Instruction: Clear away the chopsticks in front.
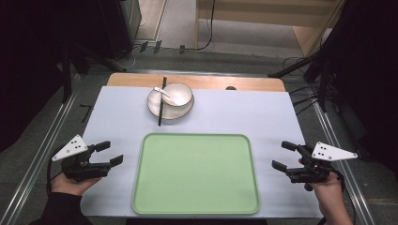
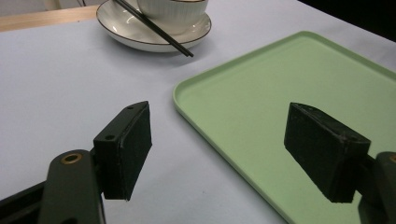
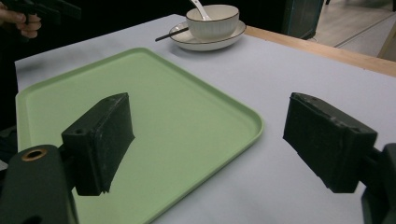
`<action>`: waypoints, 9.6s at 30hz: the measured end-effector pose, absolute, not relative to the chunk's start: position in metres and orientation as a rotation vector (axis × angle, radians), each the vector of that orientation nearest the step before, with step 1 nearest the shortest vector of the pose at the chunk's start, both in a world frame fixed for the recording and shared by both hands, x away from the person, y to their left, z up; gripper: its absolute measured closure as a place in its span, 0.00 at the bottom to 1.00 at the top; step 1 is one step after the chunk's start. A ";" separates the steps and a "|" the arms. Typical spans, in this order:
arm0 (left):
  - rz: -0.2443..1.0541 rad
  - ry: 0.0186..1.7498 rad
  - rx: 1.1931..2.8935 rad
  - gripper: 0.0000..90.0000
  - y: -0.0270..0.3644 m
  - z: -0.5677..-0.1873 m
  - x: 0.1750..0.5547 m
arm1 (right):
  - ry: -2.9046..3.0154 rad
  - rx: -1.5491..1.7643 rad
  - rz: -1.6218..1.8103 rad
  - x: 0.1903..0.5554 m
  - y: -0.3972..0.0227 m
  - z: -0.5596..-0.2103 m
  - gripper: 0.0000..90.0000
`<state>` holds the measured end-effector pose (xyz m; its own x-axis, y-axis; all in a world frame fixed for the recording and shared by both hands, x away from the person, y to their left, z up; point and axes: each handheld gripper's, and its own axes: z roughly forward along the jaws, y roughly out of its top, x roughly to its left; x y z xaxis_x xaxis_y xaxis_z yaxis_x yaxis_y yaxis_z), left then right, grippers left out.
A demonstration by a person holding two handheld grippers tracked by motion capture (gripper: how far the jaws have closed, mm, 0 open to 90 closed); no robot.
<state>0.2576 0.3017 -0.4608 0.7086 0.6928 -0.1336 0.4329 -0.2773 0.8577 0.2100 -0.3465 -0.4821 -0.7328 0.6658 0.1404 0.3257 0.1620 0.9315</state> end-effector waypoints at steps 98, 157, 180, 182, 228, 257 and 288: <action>0.219 1.194 1.994 0.29 0.186 -0.424 0.391 | 2.160 0.995 1.551 0.207 -0.347 -0.486 0.18; 0.307 1.636 1.951 0.94 0.153 -0.491 0.474 | 2.142 0.993 1.588 0.206 -0.351 -0.485 0.18; 0.283 1.651 1.843 0.95 0.193 -0.449 0.463 | 2.142 0.985 1.586 0.205 -0.350 -0.484 0.18; 0.292 1.620 1.850 0.95 0.198 -0.433 0.456 | 2.141 0.982 1.585 0.205 -0.350 -0.484 0.18; 0.017 1.396 1.874 0.95 0.192 -0.457 0.266 | 2.161 0.953 1.592 0.214 -0.343 -0.483 0.18; -0.068 1.567 2.012 0.94 0.193 -0.500 0.239 | 2.178 0.939 1.587 0.218 -0.339 -0.483 0.18; -0.045 1.246 2.018 0.38 0.193 -0.485 0.278 | 2.174 0.951 1.586 0.215 -0.341 -0.483 0.18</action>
<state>0.2776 0.1928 -0.4848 0.5254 0.7546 -0.3931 0.7809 -0.2442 0.5749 0.2149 -0.3413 -0.4829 -0.7413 0.6549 0.1469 0.3398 0.1775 0.9236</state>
